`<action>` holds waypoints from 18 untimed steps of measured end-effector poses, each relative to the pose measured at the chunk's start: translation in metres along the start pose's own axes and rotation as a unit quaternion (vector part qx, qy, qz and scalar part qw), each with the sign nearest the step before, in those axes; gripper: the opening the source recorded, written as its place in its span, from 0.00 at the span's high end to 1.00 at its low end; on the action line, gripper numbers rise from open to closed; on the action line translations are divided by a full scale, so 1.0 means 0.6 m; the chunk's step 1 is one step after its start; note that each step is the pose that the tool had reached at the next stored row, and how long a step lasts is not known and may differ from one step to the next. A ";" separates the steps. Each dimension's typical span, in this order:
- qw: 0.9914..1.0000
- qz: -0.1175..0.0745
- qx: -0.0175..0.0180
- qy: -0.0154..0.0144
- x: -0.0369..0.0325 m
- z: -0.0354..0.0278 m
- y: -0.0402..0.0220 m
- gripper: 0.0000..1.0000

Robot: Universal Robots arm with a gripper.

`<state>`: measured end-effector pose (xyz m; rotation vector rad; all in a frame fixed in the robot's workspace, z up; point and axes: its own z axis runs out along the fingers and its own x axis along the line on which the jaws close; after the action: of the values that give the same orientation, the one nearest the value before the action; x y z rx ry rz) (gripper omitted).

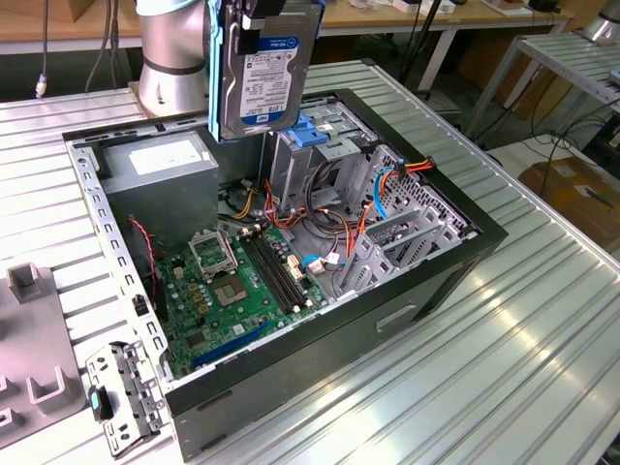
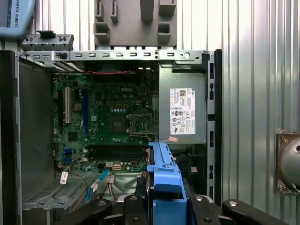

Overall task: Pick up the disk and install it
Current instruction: 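Insert the disk into the insertion slot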

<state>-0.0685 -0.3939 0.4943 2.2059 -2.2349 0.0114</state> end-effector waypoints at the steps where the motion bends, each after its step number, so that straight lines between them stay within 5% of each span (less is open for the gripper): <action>1: 1.000 0.000 0.000 0.000 0.002 0.000 0.000 0.63; 18: 1.000 0.000 0.000 0.000 0.033 0.000 0.000 0.63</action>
<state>-0.0685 -0.4140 0.4943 2.2059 -2.2349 0.0114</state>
